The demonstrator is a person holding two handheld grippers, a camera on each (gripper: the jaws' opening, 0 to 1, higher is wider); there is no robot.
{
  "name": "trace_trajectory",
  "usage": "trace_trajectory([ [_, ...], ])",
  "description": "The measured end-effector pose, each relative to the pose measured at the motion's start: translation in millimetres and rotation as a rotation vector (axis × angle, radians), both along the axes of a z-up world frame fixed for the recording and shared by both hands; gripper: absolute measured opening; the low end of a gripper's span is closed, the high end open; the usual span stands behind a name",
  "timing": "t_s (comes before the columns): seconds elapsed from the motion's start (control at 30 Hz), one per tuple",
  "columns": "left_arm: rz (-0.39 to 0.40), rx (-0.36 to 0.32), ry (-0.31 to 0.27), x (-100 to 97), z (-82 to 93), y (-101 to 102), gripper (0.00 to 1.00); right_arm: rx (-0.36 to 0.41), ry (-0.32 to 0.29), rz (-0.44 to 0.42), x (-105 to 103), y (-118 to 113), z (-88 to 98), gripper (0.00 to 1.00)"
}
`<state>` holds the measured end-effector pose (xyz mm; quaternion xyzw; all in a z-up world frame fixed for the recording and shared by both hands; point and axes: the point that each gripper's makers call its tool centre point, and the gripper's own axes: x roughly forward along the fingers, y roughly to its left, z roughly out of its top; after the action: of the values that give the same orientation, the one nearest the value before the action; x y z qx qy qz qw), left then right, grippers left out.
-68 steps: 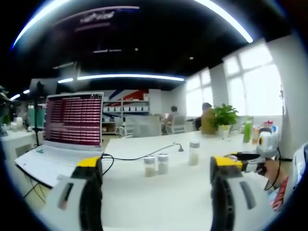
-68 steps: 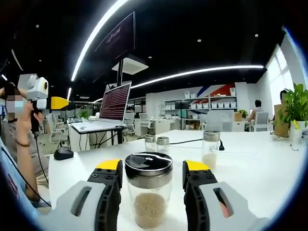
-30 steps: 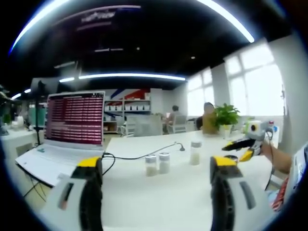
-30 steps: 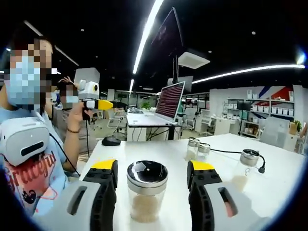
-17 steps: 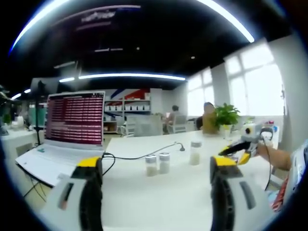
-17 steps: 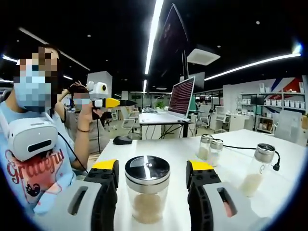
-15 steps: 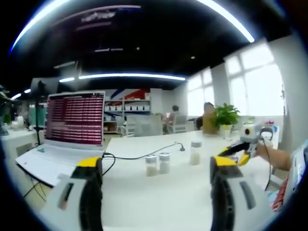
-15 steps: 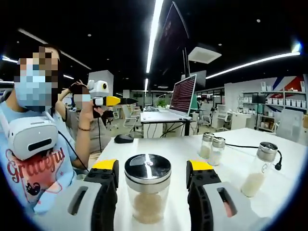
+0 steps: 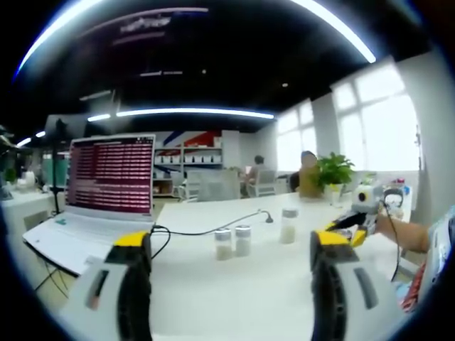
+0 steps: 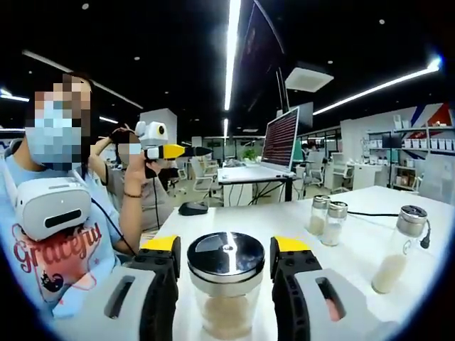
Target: Rotate the seasoning bottle until the label or dispensing opening points toward the visible target arrow and the bottle remains upright within the marked orientation range
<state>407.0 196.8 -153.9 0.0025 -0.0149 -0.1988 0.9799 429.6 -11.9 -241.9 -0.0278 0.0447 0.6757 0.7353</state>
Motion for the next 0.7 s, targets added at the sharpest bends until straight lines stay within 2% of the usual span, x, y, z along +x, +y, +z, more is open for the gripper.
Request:
trace_trajectory([
  [0.03, 0.000, -0.001, 0.000, 0.0, -0.3, -0.4, 0.98, -0.002, 0.002, 0.000, -0.1, 0.0, -0.7, 0.42],
  [0.37, 0.015, -0.016, 0.006, 0.9, -1.4, 2.3, 0.99, -0.005, -0.011, 0.002, -0.1, 0.4, -2.7, 0.42],
  [0.7, 0.024, 0.001, -0.006, -1.3, -1.0, 0.9, 1.00, -0.008, -0.017, -0.001, -1.5, -0.6, -2.6, 0.41],
])
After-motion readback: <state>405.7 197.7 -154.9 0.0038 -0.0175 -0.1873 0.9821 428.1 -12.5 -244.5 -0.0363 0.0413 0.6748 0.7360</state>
